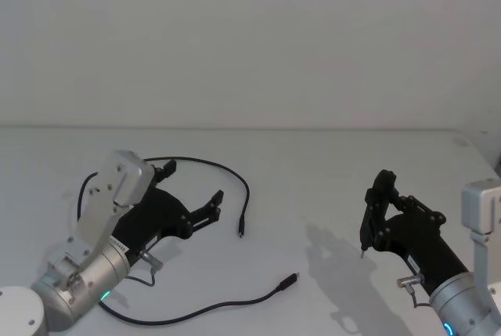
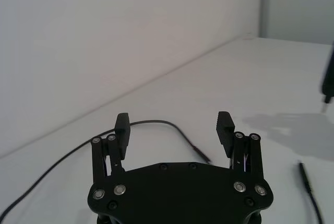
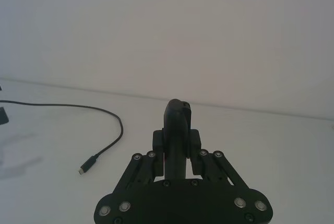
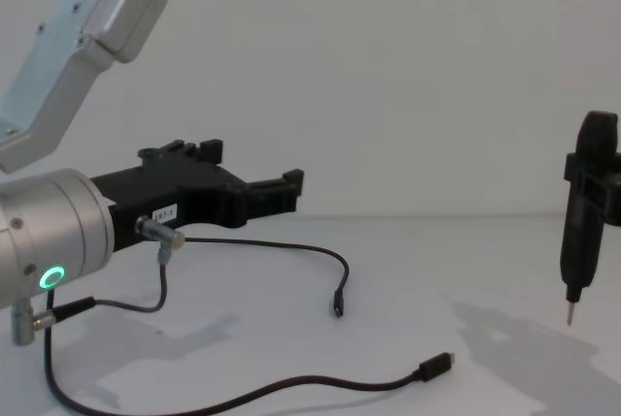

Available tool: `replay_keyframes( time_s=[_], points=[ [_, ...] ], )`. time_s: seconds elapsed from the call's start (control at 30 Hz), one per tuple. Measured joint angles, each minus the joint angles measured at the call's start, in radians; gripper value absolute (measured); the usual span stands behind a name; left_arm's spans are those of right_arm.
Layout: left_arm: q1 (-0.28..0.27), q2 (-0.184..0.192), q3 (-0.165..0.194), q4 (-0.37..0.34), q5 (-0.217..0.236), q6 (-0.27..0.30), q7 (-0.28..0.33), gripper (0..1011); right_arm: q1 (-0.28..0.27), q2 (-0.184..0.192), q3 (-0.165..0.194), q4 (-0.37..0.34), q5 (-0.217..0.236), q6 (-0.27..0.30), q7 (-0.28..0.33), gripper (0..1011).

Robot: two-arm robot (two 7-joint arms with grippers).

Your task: Pick up the data cable with the one hand.

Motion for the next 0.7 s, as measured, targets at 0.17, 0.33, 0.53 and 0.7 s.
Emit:
replay_keyframes(
  time_s=[0.17,0.33,0.53,0.7],
  points=[
    [-0.003,0.021,0.001,-0.005,-0.041,0.010,-0.079,1001,0.000,0.000,0.000,0.000,0.000,0.000,0.000,279],
    [-0.005,0.043,0.002,-0.010,-0.077,0.028,-0.150,1001,0.000,0.000,0.000,0.000,0.000,0.000,0.000,279],
    [-0.008,0.081,0.006,-0.017,-0.129,0.062,-0.247,1001,0.000,0.000,0.000,0.000,0.000,0.000,0.000,279],
    [-0.014,0.123,0.014,-0.019,-0.173,0.103,-0.336,1001,0.000,0.000,0.000,0.000,0.000,0.000,0.000,279]
  ],
)
